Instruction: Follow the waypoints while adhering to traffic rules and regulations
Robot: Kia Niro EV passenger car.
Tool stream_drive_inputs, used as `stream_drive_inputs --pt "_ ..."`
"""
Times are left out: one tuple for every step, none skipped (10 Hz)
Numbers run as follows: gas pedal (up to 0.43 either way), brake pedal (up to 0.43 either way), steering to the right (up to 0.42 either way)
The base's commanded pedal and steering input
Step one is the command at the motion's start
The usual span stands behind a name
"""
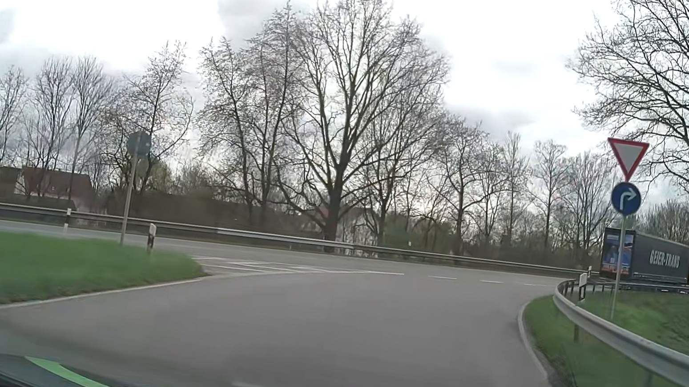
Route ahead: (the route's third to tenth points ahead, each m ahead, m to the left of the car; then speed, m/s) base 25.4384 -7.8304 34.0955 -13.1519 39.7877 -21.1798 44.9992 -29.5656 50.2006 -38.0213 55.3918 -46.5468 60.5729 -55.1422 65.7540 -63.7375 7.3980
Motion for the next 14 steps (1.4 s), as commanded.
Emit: stream_drive_inputs --pt "0.0 0.11 0.084" --pt "0.0 0.11 0.084" --pt "0.0 0.11 0.084" --pt "0.0 0.11 0.084" --pt "0.0 0.104 0.084" --pt "0.0 0.104 0.084" --pt "0.0 0.104 0.084" --pt "0.0 0.055 0.084" --pt "0.0 0.0 0.084" --pt "0.0 0.0 0.084" --pt "0.0 0.0 0.087" --pt "0.0 0.0 0.093" --pt "0.0 0.0 0.095" --pt "0.118 0.0 0.096"
